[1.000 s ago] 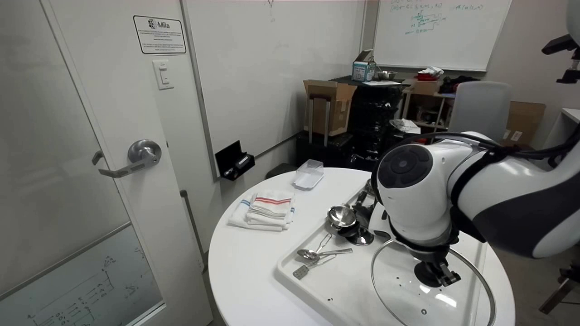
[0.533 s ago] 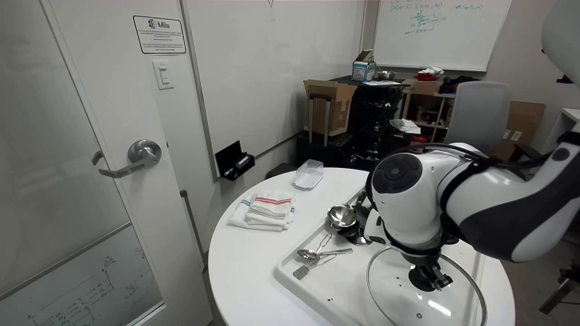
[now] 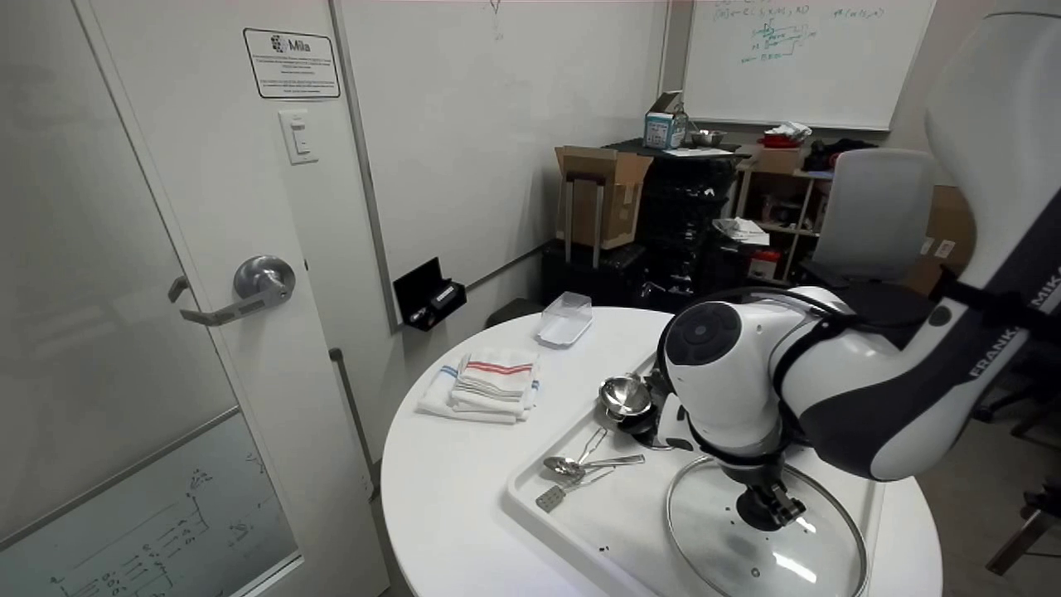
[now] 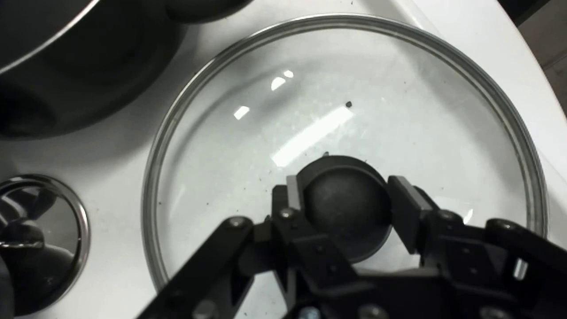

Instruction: Uncover the pot

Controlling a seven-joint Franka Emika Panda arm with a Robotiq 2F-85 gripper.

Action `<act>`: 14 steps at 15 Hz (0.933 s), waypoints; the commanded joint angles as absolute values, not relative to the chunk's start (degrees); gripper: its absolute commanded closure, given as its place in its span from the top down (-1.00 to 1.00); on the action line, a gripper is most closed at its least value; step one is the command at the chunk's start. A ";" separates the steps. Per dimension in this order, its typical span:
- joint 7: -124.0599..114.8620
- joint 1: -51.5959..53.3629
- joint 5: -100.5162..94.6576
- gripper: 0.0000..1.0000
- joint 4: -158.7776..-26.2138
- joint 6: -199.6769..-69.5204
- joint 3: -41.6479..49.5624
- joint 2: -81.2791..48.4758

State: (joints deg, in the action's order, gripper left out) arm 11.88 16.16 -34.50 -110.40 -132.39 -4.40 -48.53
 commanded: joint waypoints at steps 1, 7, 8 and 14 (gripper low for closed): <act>14.23 15.59 -35.89 -0.50 -107.27 -133.36 -3.73 -51.38; 15.06 15.27 -36.09 -0.50 -106.48 -134.20 -3.42 -52.14; 15.09 15.27 -36.13 -0.50 -106.53 -134.12 -3.42 -52.03; 15.13 15.27 -36.00 0.91 -107.20 -133.24 -3.37 -50.99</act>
